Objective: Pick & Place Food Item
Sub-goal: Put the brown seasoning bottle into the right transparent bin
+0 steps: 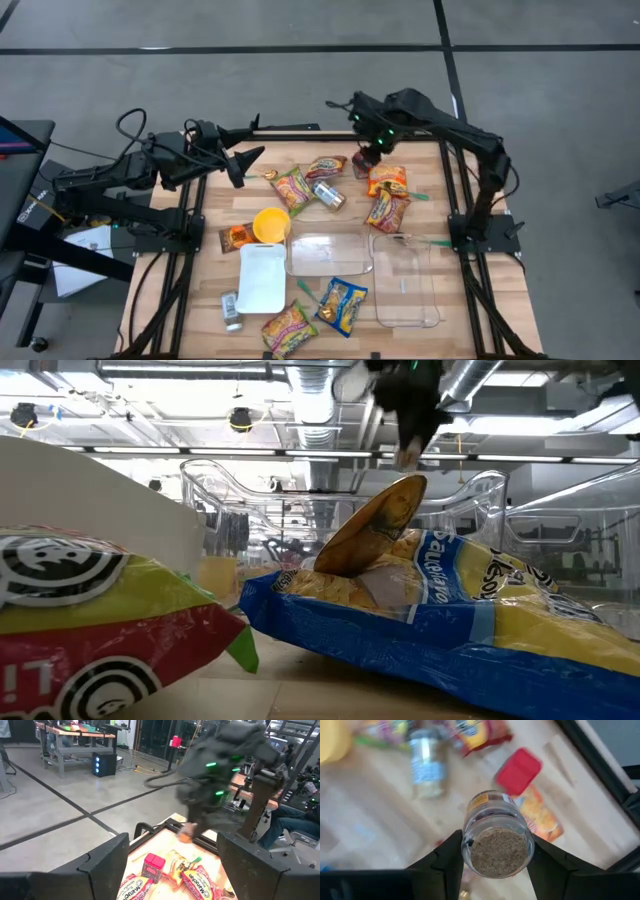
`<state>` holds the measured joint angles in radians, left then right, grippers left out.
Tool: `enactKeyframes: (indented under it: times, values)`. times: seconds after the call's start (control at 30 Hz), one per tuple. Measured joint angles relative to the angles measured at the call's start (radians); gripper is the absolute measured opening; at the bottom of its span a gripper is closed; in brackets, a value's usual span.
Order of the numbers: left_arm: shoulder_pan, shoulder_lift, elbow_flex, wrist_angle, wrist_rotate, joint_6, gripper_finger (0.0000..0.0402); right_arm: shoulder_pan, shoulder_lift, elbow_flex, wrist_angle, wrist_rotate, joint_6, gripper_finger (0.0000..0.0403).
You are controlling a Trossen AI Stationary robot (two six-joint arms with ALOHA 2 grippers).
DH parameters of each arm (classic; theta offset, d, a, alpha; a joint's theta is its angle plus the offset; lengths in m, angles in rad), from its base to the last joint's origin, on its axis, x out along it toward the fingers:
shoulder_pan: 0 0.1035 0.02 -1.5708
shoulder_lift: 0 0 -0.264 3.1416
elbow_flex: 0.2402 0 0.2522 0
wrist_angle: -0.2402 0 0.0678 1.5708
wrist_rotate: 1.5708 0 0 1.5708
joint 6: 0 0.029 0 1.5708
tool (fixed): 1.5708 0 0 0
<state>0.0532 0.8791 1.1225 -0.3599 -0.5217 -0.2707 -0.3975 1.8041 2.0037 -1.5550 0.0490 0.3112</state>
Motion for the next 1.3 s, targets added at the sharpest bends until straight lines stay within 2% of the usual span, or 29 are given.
enactKeyframes:
  times: [0.17, 0.4, 0.6, 0.7, 1.07, 1.3]
  values:
    - [0.000, 0.000, 0.000, 0.000, 0.000, 0.000, 0.0297, 0.172, -0.110, -0.011, -0.012, 0.000, 0.124, 0.0170]
    - [0.000, 0.000, 0.000, 0.000, 0.001, 0.000, 0.0297, 0.435, -0.210, -0.101, -0.016, 0.004, 0.416, 0.0170]
    - [0.000, 0.000, 0.000, 0.000, 0.002, 0.000, 0.0297, 0.675, -0.234, -0.222, -0.009, 0.001, 0.703, 0.0171]
    - [0.000, 0.000, 0.000, 0.000, 0.035, 0.001, 0.0297, 0.778, -0.235, -0.294, 0.037, 0.001, 0.851, 0.0171]
    - [0.000, 0.000, 0.000, -0.002, 0.077, 0.001, 0.0297, 1.055, -0.229, -0.491, 0.334, 0.002, 1.309, 0.0171]
    - [0.000, 0.003, 0.000, -0.002, 0.110, -0.015, 0.0297, 1.195, -0.208, -0.505, 0.351, 0.001, 1.471, 0.0171]
